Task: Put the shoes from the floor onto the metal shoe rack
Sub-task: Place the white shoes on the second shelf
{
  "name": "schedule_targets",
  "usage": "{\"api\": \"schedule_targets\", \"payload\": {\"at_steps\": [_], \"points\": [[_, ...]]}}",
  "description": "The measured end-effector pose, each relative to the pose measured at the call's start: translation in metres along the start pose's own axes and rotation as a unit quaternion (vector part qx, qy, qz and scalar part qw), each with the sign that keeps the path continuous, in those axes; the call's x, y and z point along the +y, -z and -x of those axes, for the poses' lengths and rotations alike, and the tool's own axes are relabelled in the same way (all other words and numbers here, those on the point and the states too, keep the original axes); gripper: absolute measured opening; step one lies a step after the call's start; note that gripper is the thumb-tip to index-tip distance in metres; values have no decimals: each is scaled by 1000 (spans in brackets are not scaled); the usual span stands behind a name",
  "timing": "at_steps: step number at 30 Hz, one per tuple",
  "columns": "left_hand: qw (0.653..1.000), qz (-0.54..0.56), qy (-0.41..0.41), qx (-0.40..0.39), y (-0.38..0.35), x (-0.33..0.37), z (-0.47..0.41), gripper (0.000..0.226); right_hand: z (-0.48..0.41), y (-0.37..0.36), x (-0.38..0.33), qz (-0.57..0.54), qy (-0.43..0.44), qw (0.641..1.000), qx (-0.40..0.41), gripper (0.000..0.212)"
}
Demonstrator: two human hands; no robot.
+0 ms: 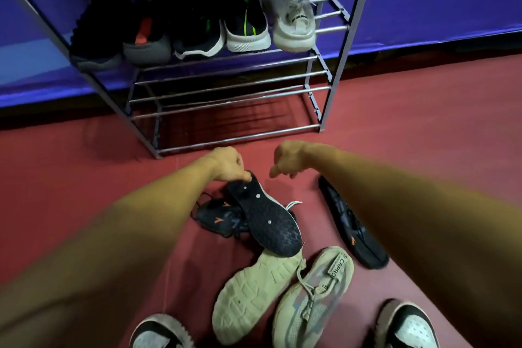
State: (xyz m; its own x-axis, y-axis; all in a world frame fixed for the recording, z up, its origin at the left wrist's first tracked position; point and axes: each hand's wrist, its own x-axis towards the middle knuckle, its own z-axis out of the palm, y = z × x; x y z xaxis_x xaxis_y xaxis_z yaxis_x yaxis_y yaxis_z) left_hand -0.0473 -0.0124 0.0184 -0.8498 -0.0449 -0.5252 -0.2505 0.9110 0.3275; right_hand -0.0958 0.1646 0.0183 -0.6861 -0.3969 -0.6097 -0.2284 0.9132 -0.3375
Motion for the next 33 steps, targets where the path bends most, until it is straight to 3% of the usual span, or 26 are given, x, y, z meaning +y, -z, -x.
{"api": "schedule_targets", "payload": {"at_steps": [8,13,19,25,28,33], "points": [[994,-59,32,-86,-47,-35,-19,27,-42,-47,3,58,-16,994,-90,35],[989,-48,44,-131,-70,-50,-30,38,-61,-69,6,95,-14,986,-135,30],[982,-8,52,-180,-89,-55,-38,35,-81,-73,-3,85,-5,980,-178,35],[983,74,63,-155,-92,-50,-40,18,-73,-65,-4,91,11,981,-169,27],[984,104,69,-124,-82,-43,-37,27,-62,-55,2,50,12,988,-148,38],[985,139,69,-79,-51,-21,-30,28,-38,-28,4,-53,-26,990,-129,29]]}}
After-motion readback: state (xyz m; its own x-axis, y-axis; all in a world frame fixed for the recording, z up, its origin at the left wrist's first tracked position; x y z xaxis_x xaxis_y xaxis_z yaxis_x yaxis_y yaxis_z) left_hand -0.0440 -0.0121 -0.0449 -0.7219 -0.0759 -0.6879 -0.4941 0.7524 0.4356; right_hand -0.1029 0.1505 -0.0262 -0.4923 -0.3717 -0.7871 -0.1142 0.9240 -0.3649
